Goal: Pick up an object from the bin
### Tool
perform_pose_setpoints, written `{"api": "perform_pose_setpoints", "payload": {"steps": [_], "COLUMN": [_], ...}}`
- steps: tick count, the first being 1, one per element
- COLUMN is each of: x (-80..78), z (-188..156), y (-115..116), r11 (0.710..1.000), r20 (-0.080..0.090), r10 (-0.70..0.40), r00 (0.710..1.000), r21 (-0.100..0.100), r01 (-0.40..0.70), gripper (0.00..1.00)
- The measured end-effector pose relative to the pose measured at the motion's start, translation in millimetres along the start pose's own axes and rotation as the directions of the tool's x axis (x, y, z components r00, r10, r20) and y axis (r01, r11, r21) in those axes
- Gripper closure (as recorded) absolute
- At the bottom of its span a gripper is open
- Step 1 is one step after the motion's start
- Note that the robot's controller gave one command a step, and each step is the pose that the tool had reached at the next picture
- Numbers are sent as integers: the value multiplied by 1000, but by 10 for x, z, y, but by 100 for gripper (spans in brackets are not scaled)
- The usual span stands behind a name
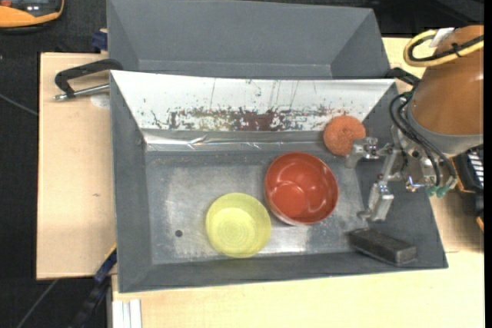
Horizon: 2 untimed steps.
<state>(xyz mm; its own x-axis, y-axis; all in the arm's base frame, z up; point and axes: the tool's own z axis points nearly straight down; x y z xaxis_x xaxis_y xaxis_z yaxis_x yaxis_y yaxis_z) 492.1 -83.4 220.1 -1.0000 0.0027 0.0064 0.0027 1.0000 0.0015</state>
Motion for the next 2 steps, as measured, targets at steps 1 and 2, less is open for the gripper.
{"api": "perform_pose_setpoints", "payload": {"steps": [1,2], "x": [-448,-1000], "z": [270,1021], "y": [-577,20], "r11": [992,999], "r20": [6,9], "r10": [123,48], "r00": [992,999], "r21": [1,-2], "r01": [-123,-48], "gripper": [0,0]}}
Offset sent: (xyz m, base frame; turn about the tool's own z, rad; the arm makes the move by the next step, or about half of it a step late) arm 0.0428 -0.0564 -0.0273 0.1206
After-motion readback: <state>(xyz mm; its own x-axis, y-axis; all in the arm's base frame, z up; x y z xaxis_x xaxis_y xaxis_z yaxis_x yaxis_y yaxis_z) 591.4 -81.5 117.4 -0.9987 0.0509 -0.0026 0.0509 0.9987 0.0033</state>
